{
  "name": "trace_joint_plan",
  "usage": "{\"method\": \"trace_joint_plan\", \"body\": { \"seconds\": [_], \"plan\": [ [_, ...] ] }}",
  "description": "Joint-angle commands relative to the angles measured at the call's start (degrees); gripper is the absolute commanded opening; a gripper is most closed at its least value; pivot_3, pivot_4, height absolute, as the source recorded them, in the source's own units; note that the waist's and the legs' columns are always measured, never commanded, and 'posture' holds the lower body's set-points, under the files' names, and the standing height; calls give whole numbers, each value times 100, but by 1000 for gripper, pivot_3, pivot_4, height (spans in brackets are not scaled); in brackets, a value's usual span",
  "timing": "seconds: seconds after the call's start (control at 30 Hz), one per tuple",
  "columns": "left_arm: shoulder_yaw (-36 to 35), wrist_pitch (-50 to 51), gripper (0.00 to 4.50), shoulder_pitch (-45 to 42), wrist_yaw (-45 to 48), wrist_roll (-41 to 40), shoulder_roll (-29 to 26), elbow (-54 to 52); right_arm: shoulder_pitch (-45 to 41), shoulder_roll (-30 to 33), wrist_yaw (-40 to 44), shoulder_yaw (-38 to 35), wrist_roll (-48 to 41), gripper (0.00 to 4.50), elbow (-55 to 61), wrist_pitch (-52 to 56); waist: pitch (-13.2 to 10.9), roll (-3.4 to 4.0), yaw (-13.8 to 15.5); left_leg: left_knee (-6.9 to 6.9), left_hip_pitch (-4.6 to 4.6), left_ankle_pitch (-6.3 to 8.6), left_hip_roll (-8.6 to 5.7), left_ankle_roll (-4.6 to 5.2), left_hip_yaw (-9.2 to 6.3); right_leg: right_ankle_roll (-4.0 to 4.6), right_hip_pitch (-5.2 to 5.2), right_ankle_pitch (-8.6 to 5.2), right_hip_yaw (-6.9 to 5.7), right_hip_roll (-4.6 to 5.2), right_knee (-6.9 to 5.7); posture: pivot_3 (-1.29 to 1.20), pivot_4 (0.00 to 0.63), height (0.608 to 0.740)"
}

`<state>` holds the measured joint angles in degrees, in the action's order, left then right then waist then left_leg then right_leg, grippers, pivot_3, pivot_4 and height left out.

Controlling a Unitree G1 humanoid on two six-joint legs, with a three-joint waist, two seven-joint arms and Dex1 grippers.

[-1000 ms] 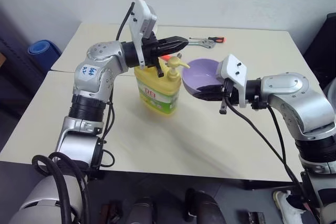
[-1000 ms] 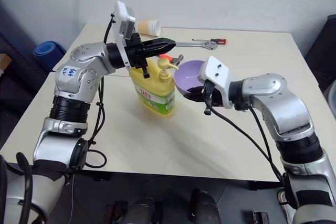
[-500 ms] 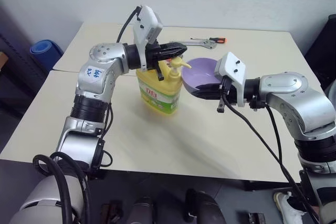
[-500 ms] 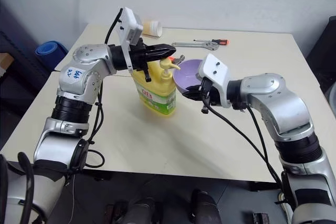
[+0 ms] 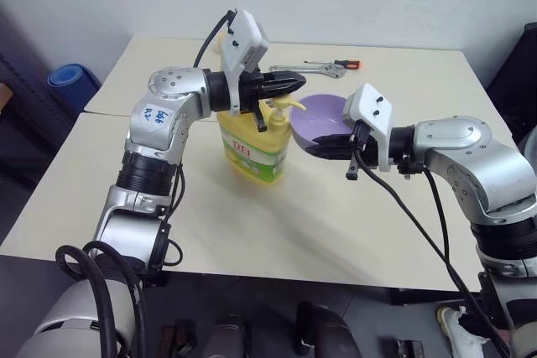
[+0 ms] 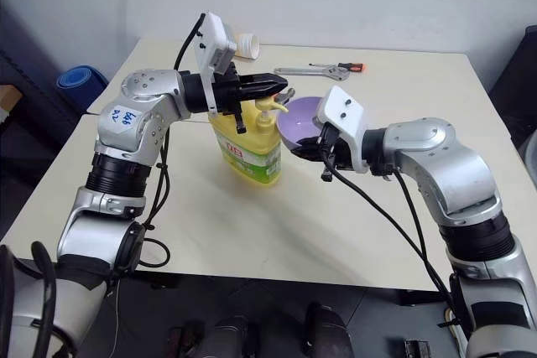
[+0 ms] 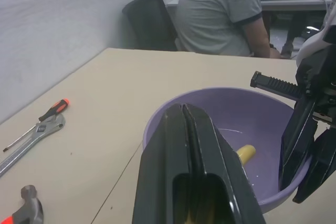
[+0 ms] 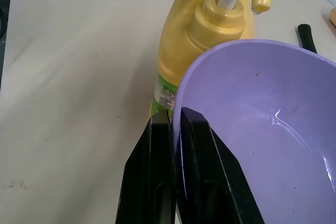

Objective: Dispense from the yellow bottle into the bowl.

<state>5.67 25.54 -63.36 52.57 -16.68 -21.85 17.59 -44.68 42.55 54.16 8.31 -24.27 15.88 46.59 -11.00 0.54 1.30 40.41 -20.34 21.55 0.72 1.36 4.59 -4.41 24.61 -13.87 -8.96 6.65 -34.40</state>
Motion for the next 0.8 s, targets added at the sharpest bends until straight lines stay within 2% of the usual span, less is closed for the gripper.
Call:
{"method": "trace_joint_plan", "body": {
  "seconds": [0.03, 0.17, 0.8],
  "plan": [
    [287, 245, 32, 296, -58, 254, 5, 28, -220, -3, -55, -283, -161, 0, 323, 23, 0, 0, -1, 0, 1, 0, 1, 0, 0, 0, -1, 0, 1, 0, -1, 0, 150, 740],
    [436, 69, 32, 459, -159, 523, -5, 152, -240, -23, -102, -294, -202, 0, 346, 62, 4, -3, 0, 0, 10, 0, 1, 0, 0, 0, -6, 0, 6, 1, -5, 0, 150, 740],
    [541, 11, 32, 814, -217, 656, 27, 330, -246, -26, -188, -326, -369, 0, 350, 112, 55, -16, -1, 0, 32, 0, 3, 0, -18, 1, -13, 0, 26, 1, -17, 0, 150, 740]
  ]
}}
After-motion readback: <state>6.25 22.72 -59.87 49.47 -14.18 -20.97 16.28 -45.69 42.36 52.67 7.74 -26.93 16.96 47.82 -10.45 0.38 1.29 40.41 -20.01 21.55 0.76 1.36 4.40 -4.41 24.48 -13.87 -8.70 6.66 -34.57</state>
